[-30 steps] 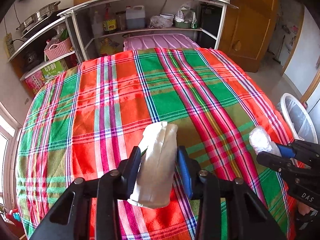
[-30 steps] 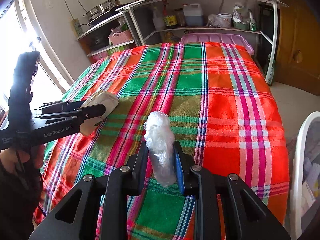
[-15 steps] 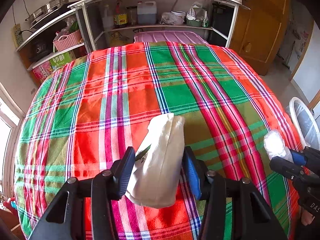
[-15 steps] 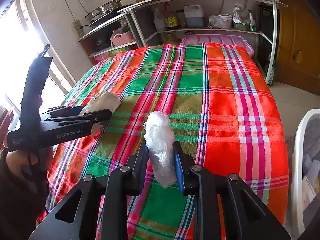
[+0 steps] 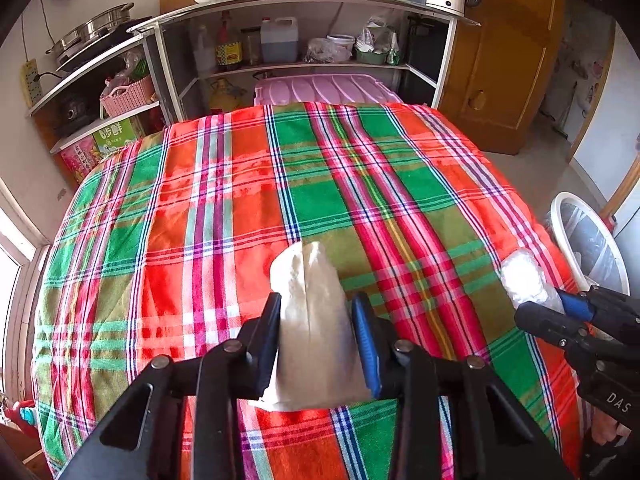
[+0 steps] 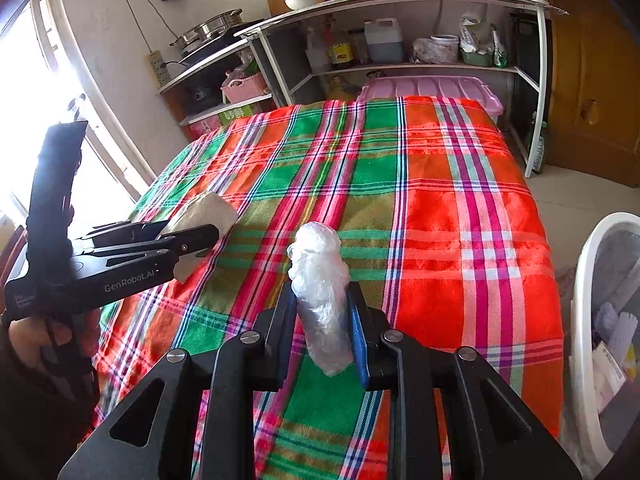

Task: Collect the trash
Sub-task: 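Grasp the white tissue pack with the left tool and lift it, then carry the tissue pack and plastic bag over the bin and open both tools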

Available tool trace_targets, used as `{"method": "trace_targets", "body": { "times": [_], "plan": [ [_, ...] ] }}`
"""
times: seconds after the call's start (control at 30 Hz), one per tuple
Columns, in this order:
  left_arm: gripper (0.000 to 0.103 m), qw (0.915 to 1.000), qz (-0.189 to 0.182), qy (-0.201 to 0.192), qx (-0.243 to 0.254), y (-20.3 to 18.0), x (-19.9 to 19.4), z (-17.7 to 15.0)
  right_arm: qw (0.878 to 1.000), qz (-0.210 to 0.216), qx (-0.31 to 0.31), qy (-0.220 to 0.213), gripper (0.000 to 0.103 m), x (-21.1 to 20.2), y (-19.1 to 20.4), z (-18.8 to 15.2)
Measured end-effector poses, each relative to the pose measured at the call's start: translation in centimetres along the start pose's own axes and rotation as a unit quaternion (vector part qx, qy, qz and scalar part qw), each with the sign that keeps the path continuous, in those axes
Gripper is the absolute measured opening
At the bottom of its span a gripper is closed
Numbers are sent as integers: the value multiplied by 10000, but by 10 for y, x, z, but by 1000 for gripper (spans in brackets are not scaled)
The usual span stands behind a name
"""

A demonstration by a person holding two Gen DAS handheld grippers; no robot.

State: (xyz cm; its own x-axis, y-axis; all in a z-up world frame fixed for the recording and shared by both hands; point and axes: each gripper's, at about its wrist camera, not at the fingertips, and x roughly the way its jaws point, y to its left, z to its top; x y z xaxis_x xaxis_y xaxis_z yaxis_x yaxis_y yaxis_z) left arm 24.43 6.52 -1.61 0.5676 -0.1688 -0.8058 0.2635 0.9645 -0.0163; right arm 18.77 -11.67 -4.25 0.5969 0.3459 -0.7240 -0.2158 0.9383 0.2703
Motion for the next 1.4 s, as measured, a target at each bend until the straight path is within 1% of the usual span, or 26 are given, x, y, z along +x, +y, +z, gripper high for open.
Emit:
{"method": "trace_targets", "body": {
  "times": [0.2, 0.33, 0.4, 0.43, 0.47, 0.5, 0.53, 0.63, 0.73, 0.83, 0.9, 0.93, 0.97, 1.03, 1.1, 1.17, 1.23, 1.33, 1.4],
  "plan": [
    [37, 9992, -95, -278, 264, -30, -25, -2, 9997, -37, 109, -198, 26, -21, -8, -2],
    [37, 9996, -49, -179, 197, -33, -21, -9, 9995, -63, 160, -266, 26, -32, -13, -7],
    [37, 9999, -10, -92, 45, -28, -16, -14, 9995, -82, 131, -290, 26, -36, -12, -9],
    [38, 9999, 25, -105, 5, -27, -14, -18, 9995, -74, 130, -294, 26, -38, -13, -11],
    [43, 9999, 53, -152, 4, -27, -14, -19, 9994, -69, 137, -296, 26, -38, -13, -12],
    [46, 9999, 20, -152, -15, -27, -14, -20, 9994, -58, 141, -301, 26, -39, -12, -13],
    [51, 9999, -17, -146, -25, -28, -15, -21, 9994, -52, 138, -305, 26, -40, -13, -13],
    [61, 9999, 37, -144, -61, -29, -14, -22, 9994, -25, 170, -312, 26, -41, -14, -15],
    [61, 9998, 89, -138, -136, -28, -11, -21, 9993, 1, 175, -325, 26, -41, -13, -16],
    [62, 9993, 32, -270, -257, -26, -17, -21, 9993, 11, 184, -333, 26, -41, -13, -14],
    [64, 9981, 365, -462, -193, -26, -27, -22, 9993, 15, 190, -337, 26, -41, -14, -14],
    [68, 9974, 421, -572, -142, -26, -32, -24, 9992, 14, 190, -339, 26, -41, -15, -14],
    [70, 9971, 382, -644, -161, -25, -35, -24, 9992, 14, 197, -338, 26, -41, -16, -15],
    [73, 9975, 359, -563, -249, -20, -35, -23, 9992, 28, 220, -319, 26, -39, -18, -14],
    [73, 9969, 539, -501, -271, -16, -29, -22, 9992, 40, 249, -296, 26, -36, -20, -14],
    [73, 9974, 594, -259, -326, -11, -16, -22, 9992, 88, 272, -279, 26, -35, -20, -15],
    [73, 9959, 803, -93, -399, -7, -1, -24, 9993, 90, 249, -264, 26, -34, -19, -14],
    [73, 9962, 770, 142, -381, -8, 15, -27, 9994, 93, 222, -262, 26, -34, -20, -14],
    [71, 9961, 776, 168, -373, -9, 20, -28, 9993, 84, 232, -278, 26, -34, -21, -13]
  ]
}}
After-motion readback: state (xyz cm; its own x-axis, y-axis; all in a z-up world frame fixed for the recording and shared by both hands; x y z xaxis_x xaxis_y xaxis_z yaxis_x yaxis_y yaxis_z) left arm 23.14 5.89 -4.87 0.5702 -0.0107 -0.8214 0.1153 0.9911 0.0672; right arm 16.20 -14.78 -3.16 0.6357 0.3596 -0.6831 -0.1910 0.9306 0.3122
